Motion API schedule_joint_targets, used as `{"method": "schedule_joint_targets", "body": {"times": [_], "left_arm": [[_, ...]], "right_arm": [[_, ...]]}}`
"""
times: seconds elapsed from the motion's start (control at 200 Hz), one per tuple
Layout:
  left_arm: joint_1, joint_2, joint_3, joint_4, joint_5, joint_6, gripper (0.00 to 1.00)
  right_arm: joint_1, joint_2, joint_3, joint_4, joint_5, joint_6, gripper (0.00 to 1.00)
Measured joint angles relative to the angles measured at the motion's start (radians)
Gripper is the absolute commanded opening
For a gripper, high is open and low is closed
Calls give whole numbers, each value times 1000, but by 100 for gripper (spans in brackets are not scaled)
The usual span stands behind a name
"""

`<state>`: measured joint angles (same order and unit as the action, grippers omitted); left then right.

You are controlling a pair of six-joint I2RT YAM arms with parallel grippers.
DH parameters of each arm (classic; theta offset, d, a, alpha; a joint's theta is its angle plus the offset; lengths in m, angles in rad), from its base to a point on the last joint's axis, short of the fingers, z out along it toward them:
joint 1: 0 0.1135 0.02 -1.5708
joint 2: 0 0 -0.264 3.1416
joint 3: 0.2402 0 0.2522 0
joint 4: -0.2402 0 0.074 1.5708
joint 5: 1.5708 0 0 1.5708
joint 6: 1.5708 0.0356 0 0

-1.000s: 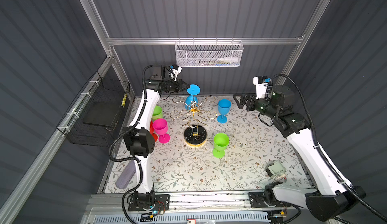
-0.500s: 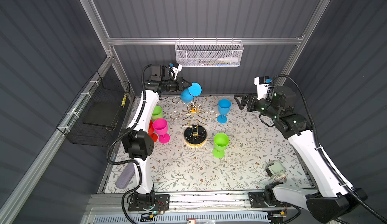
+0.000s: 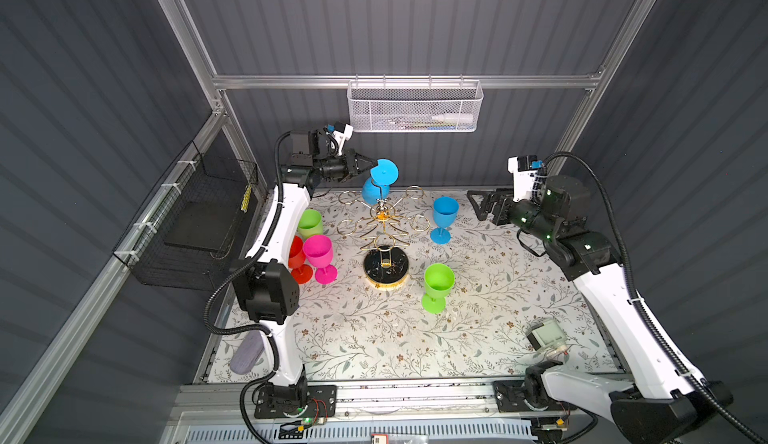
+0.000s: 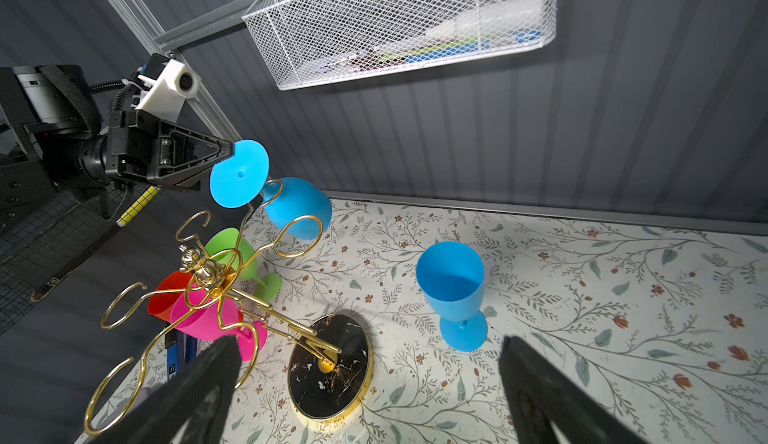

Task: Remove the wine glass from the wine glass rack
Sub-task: 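Close the left gripper on the blue glass foot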

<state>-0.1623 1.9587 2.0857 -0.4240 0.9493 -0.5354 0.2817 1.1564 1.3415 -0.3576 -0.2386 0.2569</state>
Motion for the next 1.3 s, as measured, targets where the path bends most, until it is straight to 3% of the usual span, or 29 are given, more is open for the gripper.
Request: {"method": "schedule_joint_targets", "body": {"times": [0.605, 1.301], "left_arm": [[-3, 0, 25, -167, -36, 108, 0], [-53, 32, 95, -182, -12, 123, 0]], "right_arm": [[-14, -54, -35, 15, 3, -3, 99], [-16, -53, -35, 17, 3, -3, 99]]}}
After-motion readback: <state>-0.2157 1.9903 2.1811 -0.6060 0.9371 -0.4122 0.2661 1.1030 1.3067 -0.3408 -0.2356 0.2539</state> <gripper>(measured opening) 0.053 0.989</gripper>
